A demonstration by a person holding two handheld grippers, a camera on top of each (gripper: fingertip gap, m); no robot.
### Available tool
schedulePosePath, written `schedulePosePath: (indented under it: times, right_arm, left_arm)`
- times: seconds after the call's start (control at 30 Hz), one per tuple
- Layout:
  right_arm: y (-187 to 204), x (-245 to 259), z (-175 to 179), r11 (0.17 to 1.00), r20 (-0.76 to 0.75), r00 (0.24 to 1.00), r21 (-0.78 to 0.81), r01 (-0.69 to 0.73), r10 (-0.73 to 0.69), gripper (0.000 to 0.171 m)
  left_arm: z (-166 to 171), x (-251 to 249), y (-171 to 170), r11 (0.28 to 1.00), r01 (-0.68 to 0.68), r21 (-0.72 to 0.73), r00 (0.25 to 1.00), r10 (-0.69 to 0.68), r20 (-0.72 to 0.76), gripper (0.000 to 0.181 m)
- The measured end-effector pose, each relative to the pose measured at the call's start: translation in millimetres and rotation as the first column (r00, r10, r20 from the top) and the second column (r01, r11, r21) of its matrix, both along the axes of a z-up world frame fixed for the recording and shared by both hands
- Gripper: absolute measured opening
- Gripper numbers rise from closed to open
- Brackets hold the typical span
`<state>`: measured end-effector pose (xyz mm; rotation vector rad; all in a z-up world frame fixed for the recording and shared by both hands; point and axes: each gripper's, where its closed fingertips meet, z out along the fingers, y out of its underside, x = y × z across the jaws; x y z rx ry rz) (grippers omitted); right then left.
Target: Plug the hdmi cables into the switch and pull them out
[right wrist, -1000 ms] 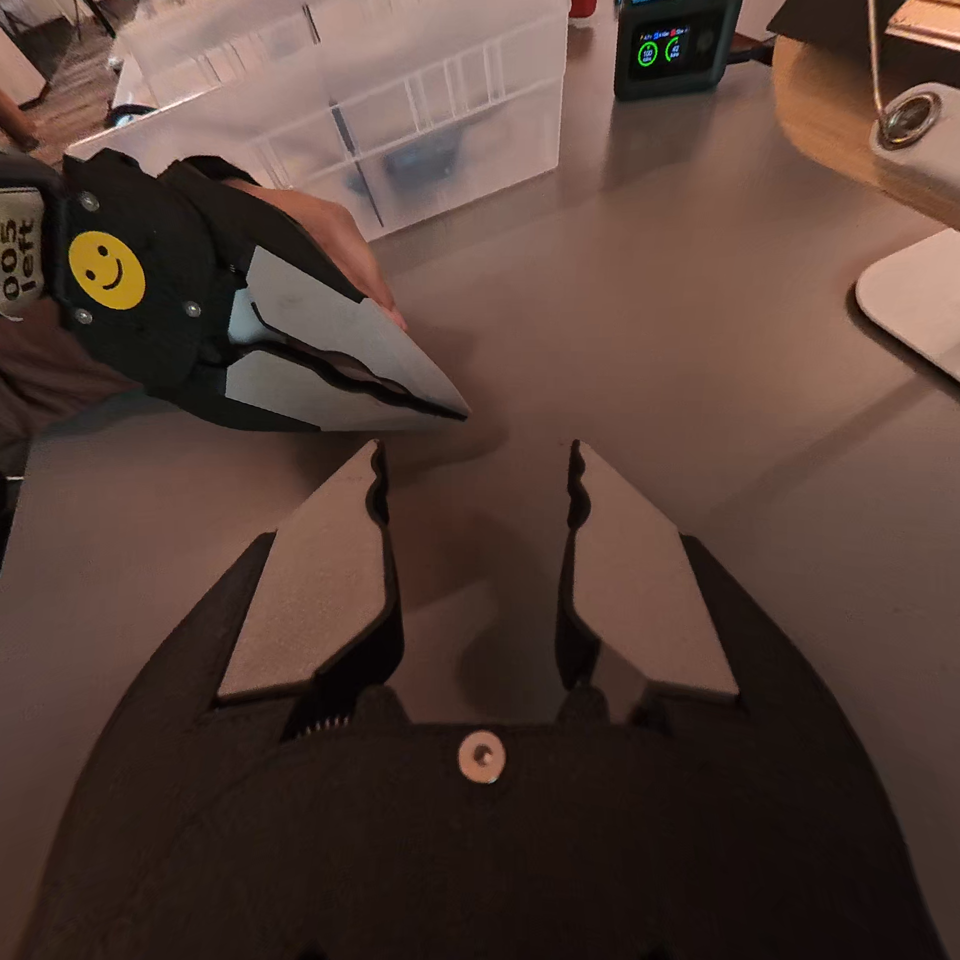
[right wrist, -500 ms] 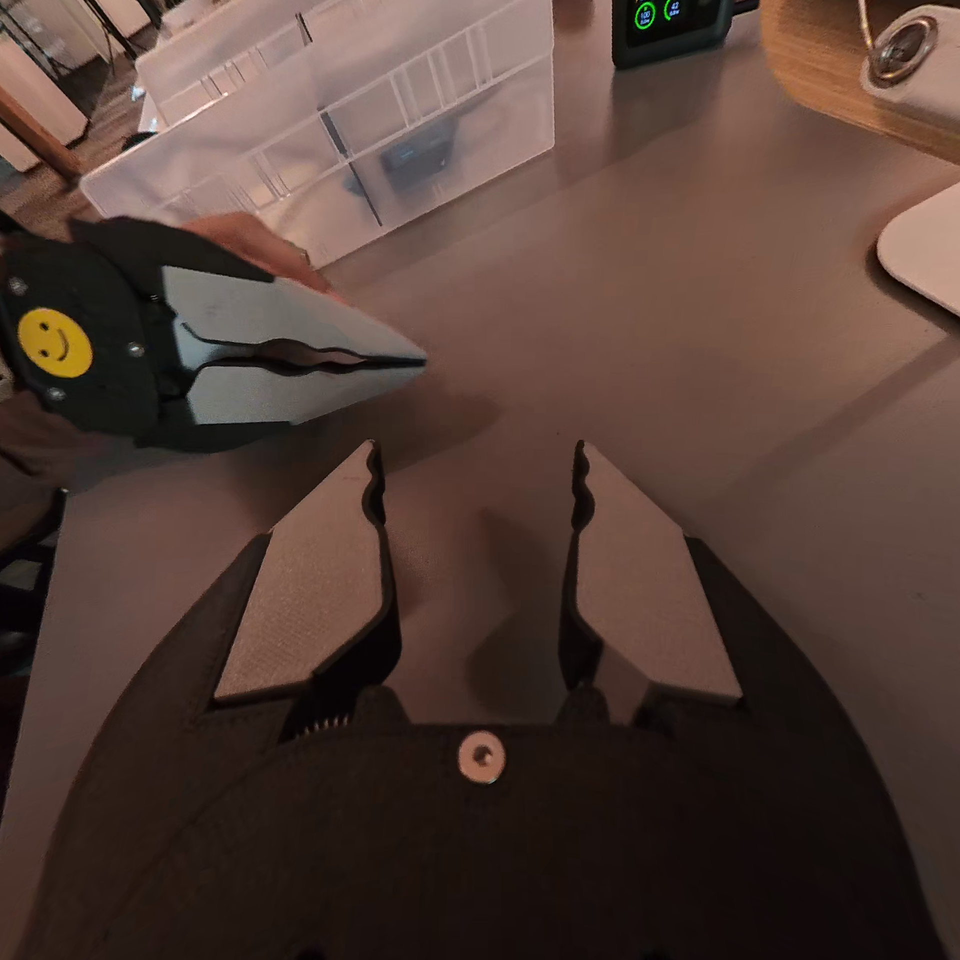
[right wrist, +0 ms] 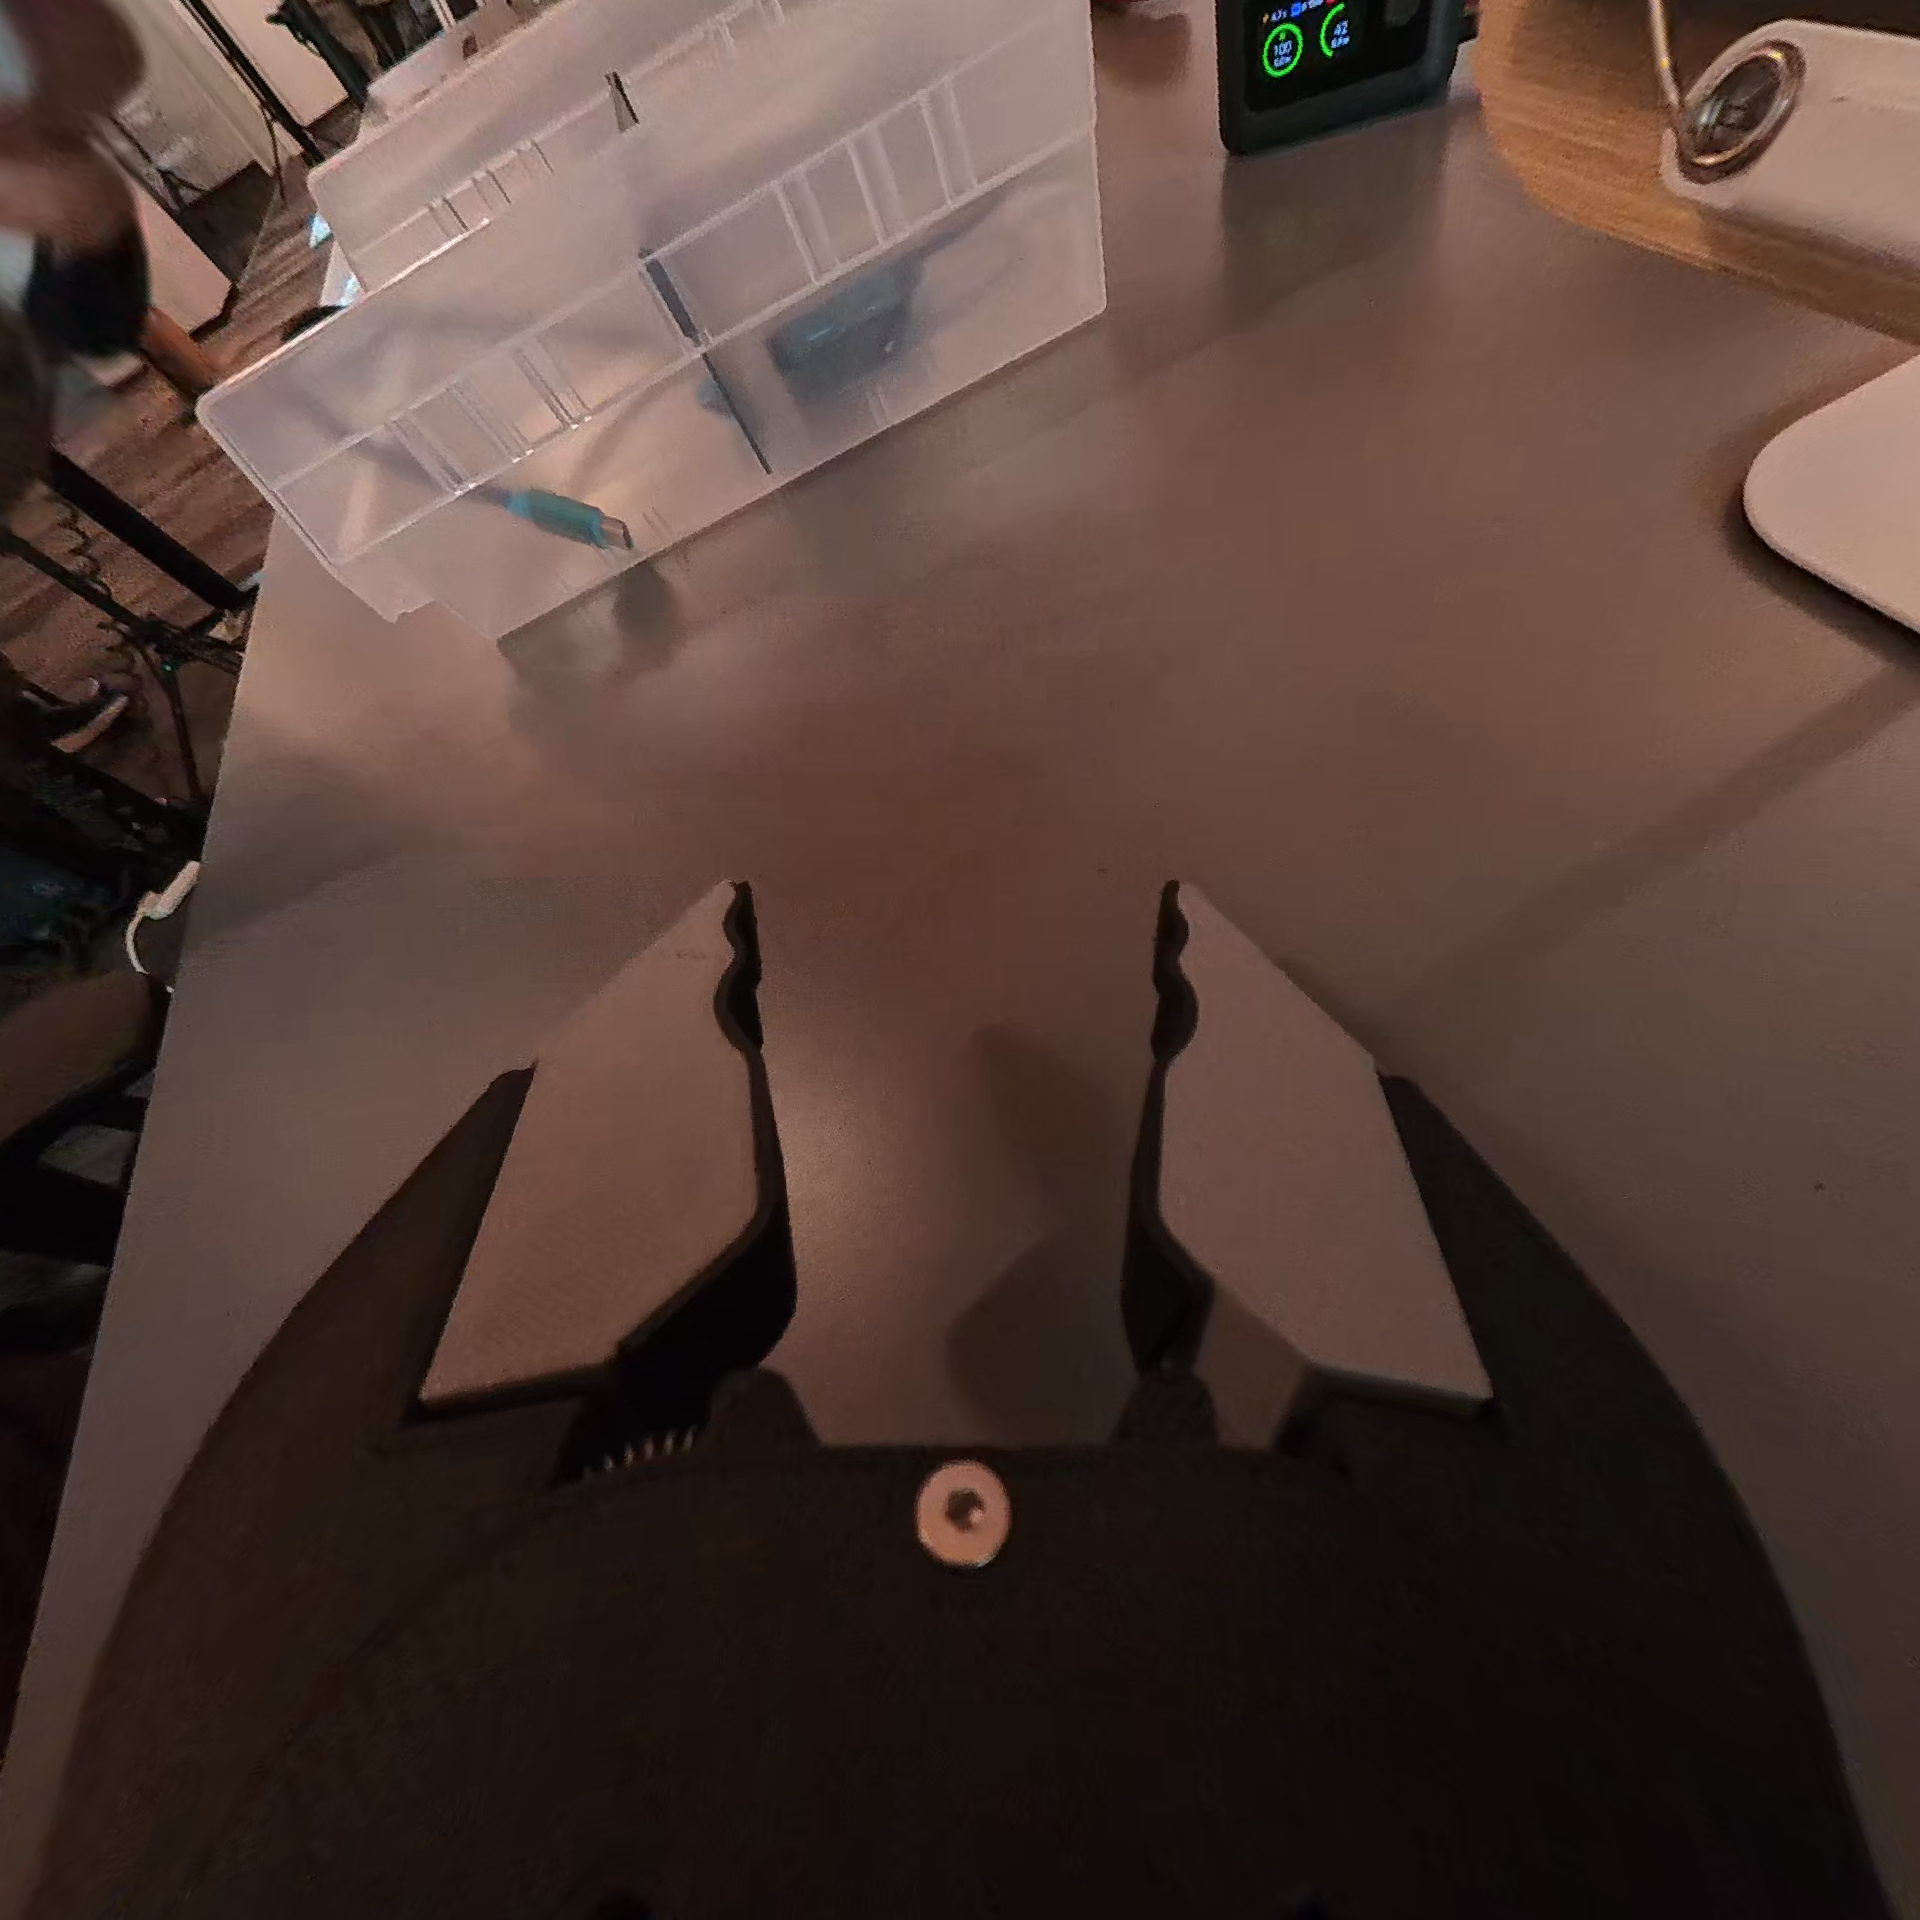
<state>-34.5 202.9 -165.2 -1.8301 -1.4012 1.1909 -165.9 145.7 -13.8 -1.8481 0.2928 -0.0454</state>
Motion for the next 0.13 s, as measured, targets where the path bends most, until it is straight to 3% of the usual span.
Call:
schedulePosePath:
  times: [0.03, 0.13]
  right_arm:
    - [0, 0, -1, 1.000, 0.006, 1.000, 0.003, 0.000, 0.000, 0.074]
    - [0, 0, -2, 1.000, 0.015, 1.000, 0.011, 0.001, -0.001, 0.074]
  left_arm:
    - [1, -25, 13, 0.998, -0.061, -0.027, 0.998, 0.060, -0.004, 0.044]
    - [-31, -93, 48, 0.949, -0.199, -0.244, 0.980, 0.199, -0.026, 0.055]
